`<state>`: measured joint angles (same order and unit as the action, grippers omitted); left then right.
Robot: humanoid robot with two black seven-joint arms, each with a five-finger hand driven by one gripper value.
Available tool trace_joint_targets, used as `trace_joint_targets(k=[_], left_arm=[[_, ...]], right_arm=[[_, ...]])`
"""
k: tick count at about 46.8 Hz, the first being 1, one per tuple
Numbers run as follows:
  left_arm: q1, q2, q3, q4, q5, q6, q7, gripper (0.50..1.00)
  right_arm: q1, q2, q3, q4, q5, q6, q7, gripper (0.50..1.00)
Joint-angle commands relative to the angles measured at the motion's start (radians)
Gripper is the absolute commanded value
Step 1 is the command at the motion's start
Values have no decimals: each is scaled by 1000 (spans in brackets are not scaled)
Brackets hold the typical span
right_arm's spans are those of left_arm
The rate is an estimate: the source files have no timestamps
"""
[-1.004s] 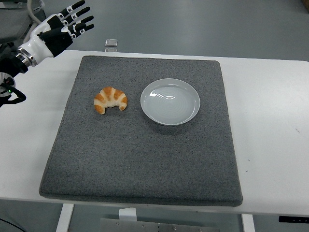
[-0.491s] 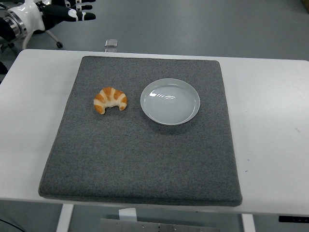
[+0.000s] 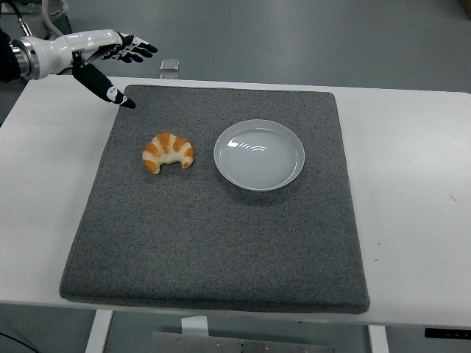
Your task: Place the bread on the plate
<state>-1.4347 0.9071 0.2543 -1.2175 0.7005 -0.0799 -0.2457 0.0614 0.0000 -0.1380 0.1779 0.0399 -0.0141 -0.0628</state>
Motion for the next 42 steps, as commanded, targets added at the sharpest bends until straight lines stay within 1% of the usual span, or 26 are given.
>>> trace_joint_targets(k=[1,3,6,9,15,19,21,27,31,42], left_arm=[[62,-5,-7,-2,46,52,-6,986],[89,-10,-12,-2,48,69,-10,988],[131,-19,-32,-2,47,75,-23,988],[177,-53,-58,-2,39,80,-27,988],[249,-77,-139,3,50,86,-29,988],[289,-116,-171,10,53,88,-29,988],[304,-128,-175,18,54,92,-29,988],[335,-162,-171,44,57,135,-29,988],[353,-177,-171,58,69,150,-40,988],[398,-226,-173,125,99,207,-101,986]], right_arm=[[0,0,0,0,0,0,0,930],[0,0,0,0,0,0,0,930],[0,0,0,0,0,0,0,930],[0,0,0,0,0,-1,0,930],[0,0,0,0,0,-1,0,930],[0,0,0,0,0,-1,0,930],[0,0,0,0,0,-1,0,930],[0,0,-2,0,0,-1,0,930],[0,0,-2,0,0,-1,0,930],[0,0,0,0,0,-1,0,930]])
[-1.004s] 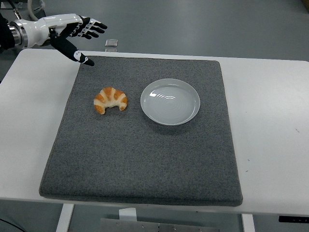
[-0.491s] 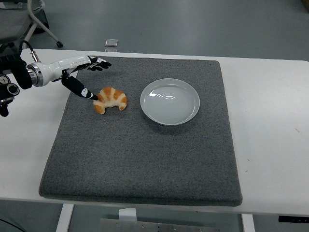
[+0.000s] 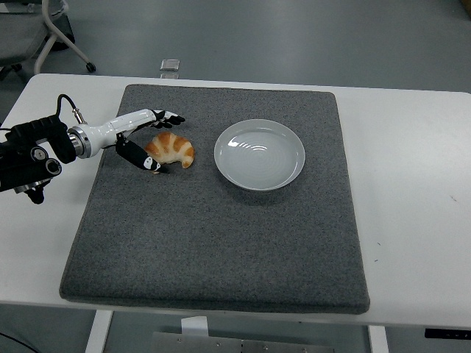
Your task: Place the bread on the plate
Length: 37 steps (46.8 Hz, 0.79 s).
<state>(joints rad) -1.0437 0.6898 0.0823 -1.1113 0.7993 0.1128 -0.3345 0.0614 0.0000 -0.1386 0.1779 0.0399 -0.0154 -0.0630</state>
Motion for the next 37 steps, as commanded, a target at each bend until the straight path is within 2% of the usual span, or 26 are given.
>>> trace_joint_targets(k=[1,12,17,20,22,24,27,31,37], left_arm=[[10,-9,-1,25,0,19,-15,986],[37,-84,-3,136,-2,38,-24,971],[45,-98,-3,157,-2,39,-37,924],[47,-104,-3,157,-2,39,-49,853],[47,-104,-1,157,-2,39,-52,778],[47,-104,-3,157,-2,39,-55,727],[47,-102,-3,157,0,41,-58,609],[45,-99,-4,159,-3,47,-66,502],[37,-95,-4,157,-3,85,-87,500]], right_arm=[[0,0,1,0,0,0,0,930],[0,0,-1,0,0,0,0,930],[0,0,-1,0,0,0,0,930],[0,0,-1,0,0,-1,0,930],[0,0,-1,0,0,-1,0,930],[0,0,-1,0,0,-1,0,930],[0,0,-1,0,0,0,0,930],[0,0,-1,0,0,-1,0,930],[0,0,-1,0,0,0,0,930]])
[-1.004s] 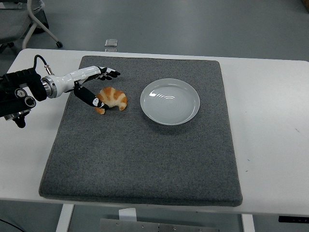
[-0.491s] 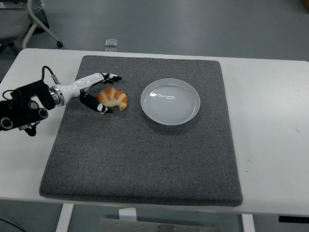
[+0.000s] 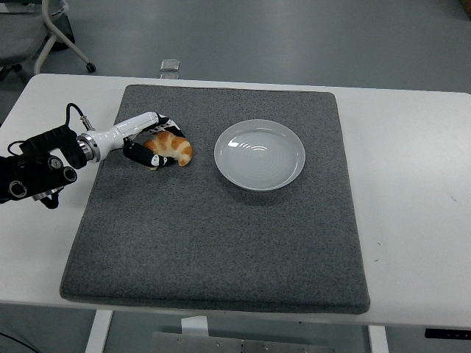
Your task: Place the bread on the plate
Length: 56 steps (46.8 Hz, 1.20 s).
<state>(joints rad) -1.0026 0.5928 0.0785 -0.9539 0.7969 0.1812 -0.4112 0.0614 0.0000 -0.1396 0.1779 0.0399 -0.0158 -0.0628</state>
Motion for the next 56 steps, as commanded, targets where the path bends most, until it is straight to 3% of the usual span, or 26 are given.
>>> trace_joint_targets(k=[1,7,21,32,37,44,52,56], left_arm=[[-5,4,0,0,1,21,-17,500],[-11,18,-3,0,-1,34,-63,500],[-13,33,-5,-2,-19,52,-63,500],[-54,182,-40,-5,-15,23,-60,500],[-129,268,-40,0,-15,-52,-58,500],[-275,335,-32,3,-1,-146,-57,500],[-464,328,-28,23,5,-230,-47,500],[-533,268,-28,20,24,-249,-41,500]], right_arm=[[0,0,0,0,0,0,0,930],[0,0,0,0,0,0,0,930],[0,0,0,0,0,0,0,930],[0,0,2,0,0,-1,0,930],[0,0,2,0,0,0,0,930],[0,0,2,0,0,0,0,930],[0,0,2,0,0,0,0,930],[0,0,2,0,0,0,0,930]])
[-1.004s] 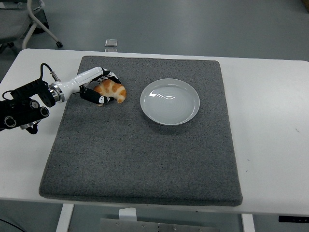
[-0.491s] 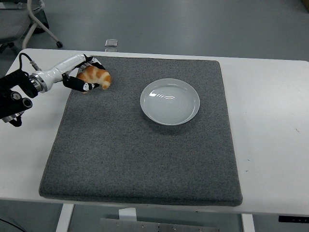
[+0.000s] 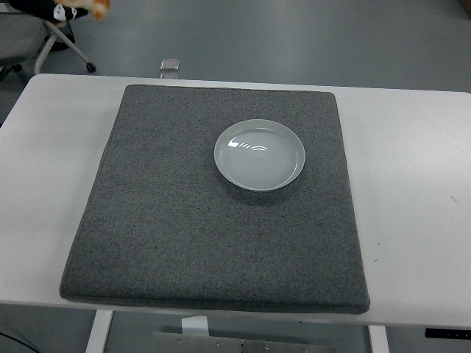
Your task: Place the bread on the plate
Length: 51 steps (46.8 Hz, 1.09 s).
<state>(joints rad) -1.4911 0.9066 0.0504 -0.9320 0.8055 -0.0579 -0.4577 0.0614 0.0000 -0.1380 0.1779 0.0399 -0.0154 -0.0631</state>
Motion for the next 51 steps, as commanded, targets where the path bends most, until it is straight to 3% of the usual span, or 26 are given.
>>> trace_joint_targets(k=[1,11,22,30,38,51], left_arm=[[-57,-66,0,-2,23,-10,8,500],[-61,-279,0,-4,58,22,64,500],[29,-495,126,-10,170,277,65,500],[144,-577,135,-4,182,331,64,500],[236,-610,135,18,187,398,59,500],[341,-721,135,153,212,411,53,500]], right_arm=[[0,0,0,0,0,0,0,930],[0,0,0,0,0,0,0,930],[-2,0,0,0,2,0,0,930],[-6,0,0,0,2,0,0,930],[-6,0,-2,2,1,0,0,930],[-6,0,-2,2,0,0,0,930]])
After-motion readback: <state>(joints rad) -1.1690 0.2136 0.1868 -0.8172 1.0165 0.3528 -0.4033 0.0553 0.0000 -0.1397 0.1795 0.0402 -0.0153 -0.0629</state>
